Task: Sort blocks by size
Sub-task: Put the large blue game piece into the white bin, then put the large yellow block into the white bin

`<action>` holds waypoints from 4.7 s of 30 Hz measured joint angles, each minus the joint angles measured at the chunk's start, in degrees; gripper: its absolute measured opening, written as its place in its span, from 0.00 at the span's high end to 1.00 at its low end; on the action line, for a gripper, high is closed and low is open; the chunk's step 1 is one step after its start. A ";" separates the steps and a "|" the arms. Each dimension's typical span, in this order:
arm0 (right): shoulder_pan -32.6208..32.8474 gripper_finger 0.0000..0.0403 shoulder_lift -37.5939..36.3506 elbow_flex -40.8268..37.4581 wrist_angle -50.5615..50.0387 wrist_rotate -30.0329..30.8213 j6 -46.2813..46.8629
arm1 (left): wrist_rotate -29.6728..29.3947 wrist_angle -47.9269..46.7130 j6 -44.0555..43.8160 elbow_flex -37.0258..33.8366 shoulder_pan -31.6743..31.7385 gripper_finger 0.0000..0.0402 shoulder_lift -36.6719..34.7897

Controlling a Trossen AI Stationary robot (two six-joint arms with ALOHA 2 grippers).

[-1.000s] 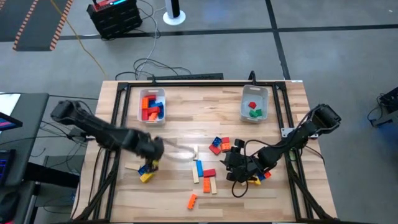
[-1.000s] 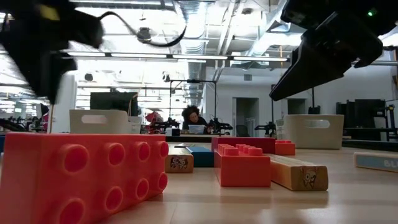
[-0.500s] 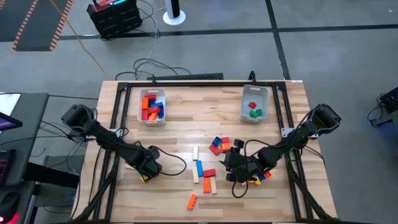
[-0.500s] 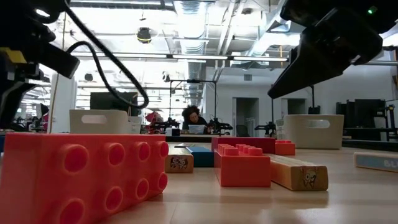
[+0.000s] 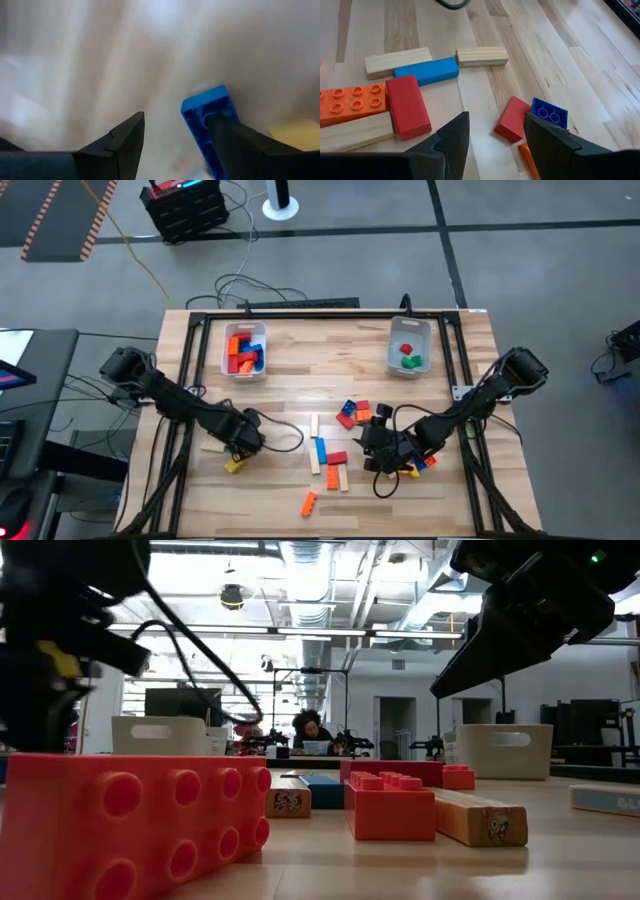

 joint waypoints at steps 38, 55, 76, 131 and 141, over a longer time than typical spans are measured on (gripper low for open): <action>0.17 0.47 0.00 0.00 -0.28 -0.04 0.28 | -5.96 1.51 4.58 3.76 5.77 0.46 0.25; 0.81 0.47 0.00 0.00 -0.22 -0.04 0.55 | 0.07 11.17 5.98 -4.18 7.81 0.46 -0.11; 0.37 0.47 0.00 0.01 1.33 -0.04 0.29 | -9.43 7.62 18.71 -1.67 17.60 0.67 -14.74; -0.26 0.47 0.02 0.00 -2.63 -0.02 2.65 | 5.16 12.18 -15.77 1.36 -13.61 0.34 -14.17; -2.52 0.47 0.04 0.00 -1.77 0.12 -2.53 | 5.19 4.32 -27.46 6.72 -17.73 0.34 0.82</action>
